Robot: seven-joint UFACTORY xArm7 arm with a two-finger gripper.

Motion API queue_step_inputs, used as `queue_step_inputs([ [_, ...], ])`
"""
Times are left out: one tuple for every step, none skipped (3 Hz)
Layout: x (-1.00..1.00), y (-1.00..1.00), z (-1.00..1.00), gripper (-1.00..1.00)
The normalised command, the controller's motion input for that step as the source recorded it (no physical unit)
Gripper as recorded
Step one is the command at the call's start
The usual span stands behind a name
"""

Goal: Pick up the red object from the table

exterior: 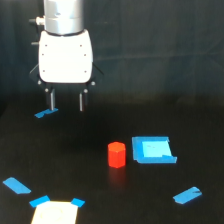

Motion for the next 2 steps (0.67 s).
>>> queue_step_inputs([
  [-0.06,0.19,1.00,-1.00],
  [0.76,-0.18,0.52,-1.00],
])
